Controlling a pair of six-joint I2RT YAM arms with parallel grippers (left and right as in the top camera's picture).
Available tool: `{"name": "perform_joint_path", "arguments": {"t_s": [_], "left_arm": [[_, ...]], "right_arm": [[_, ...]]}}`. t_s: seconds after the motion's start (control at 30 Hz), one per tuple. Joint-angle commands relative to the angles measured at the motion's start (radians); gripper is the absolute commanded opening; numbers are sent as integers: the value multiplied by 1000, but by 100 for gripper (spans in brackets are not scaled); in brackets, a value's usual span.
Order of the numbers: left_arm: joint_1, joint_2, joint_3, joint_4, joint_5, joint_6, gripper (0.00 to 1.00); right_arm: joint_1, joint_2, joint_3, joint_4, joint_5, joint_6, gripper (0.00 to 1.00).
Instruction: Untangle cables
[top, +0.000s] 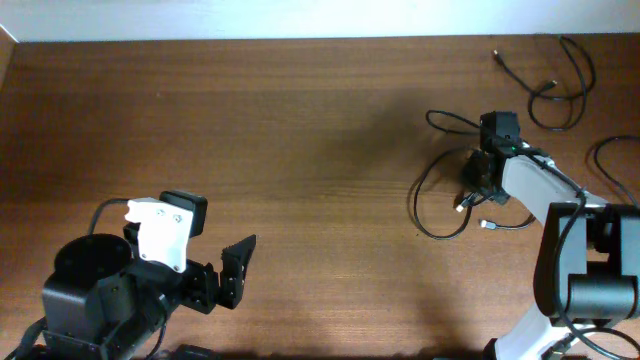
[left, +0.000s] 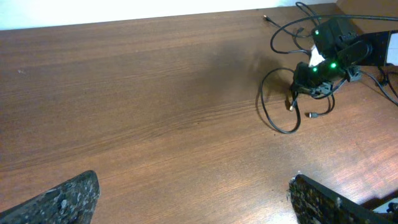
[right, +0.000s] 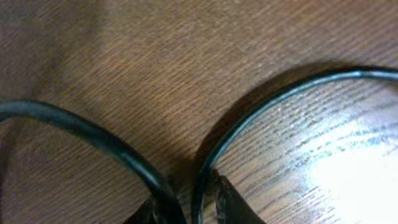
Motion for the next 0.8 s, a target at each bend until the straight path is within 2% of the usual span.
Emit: {"name": "perform_joint_path", "arguments": {"t_s": [0.0,0.03,0.07,0.13,0.2,0.3,0.37,0.53,0.63,0.73,0.77], "left_arm": [[2,0,-1,2,-7,-5,99],[2,0,-1,2,-7,-5,99],[2,0,-1,2,-7,-5,99],[2,0,-1,2,-7,-5,99],[3,0,-1,2,-7,-5,99],[2,0,-1,2,-7,-5,99],[2,0,-1,2,-7,-5,99],[3,0,-1,2,-7,-5,99],[3,0,-1,2,-7,-5,99],[2,0,-1,2,-7,-5,99],[2,0,-1,2,-7,-5,99]], "right_arm": [[-11,158,-77,-75,-71,-53,91],[-11,158,-47,-135,-56,-52,98],[-11,158,-7,-204,-10,-43,98],[-11,158,108,-418,166,80,98],[-16,159,122,-492,208,101,99],[-81,160,26,-412,134,112,98],[-140,160,-72,-288,21,105,99],[-148,160,-297,8,-31,107,98],[-148,160,-303,54,-31,167,98],[-148,160,-302,85,-31,165,99],[-148,160,-302,85,-31,161,93]]}}
